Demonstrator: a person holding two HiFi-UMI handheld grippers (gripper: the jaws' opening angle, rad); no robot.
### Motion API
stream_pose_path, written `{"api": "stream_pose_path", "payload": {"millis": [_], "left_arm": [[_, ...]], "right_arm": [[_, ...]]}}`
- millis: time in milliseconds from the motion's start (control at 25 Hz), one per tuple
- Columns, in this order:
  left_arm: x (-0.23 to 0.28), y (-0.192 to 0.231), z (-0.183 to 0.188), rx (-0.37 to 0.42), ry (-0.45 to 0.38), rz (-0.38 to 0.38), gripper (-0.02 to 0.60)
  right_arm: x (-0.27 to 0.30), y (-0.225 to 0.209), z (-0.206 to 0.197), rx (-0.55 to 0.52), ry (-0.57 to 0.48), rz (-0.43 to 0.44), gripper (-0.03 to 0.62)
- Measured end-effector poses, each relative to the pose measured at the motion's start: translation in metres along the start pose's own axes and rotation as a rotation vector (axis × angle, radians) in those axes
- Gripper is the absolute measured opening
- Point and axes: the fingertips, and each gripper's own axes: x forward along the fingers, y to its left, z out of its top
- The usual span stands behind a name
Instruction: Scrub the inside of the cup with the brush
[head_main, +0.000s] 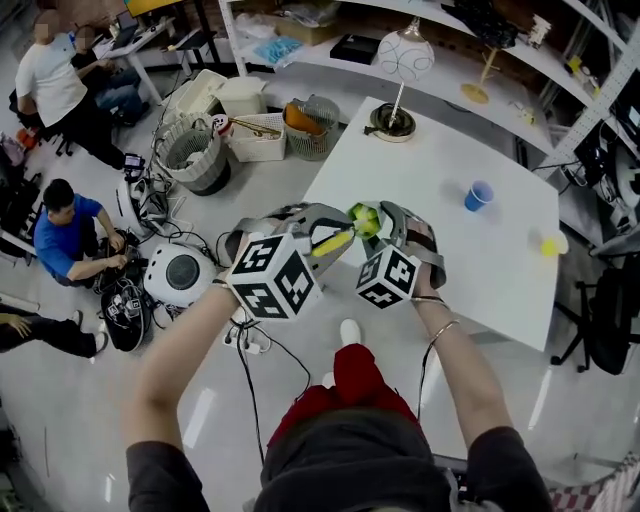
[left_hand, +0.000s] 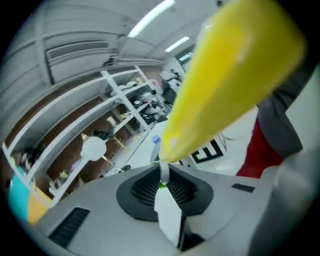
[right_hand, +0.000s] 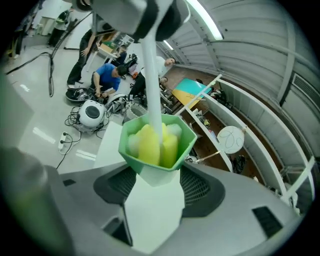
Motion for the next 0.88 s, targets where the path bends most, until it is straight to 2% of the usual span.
{"api": "stream_pose_path", "payload": {"millis": [240,320,480,560,640,880], "left_arm": [[0.005,0.029,-0.018,-0.733,-0.141,0.081,0.044],[0.003,0.035,-0.027,-0.915,-0.187,0.111,0.044],[-0.001,0.037,-0.044,-1.197,-0.288,0.165,0.044],[-0.004,0.036,-0.049,-1.303,-0.332,0.182,0.044],[-0.006,0.034,-0.053,-1.368,-0.359,0.192,0.044],[-0.018,0.029,-0.054,-1.407,-0.391,0.223,0.044]], "right_arm": [[0.004,-0.012,-0.012,0.065,0.061,-0.094,0.287],[0.004,-0.015,-0.013,0.068,0.07,-0.117,0.286],[0.003,-0.021,-0.011,0.07,0.083,-0.158,0.285],[0.003,-0.024,-0.012,0.058,0.094,-0.176,0.284],[0.003,-0.024,-0.012,0.048,0.097,-0.187,0.282],[0.005,-0.022,-0.009,0.049,0.093,-0.196,0.279]]}}
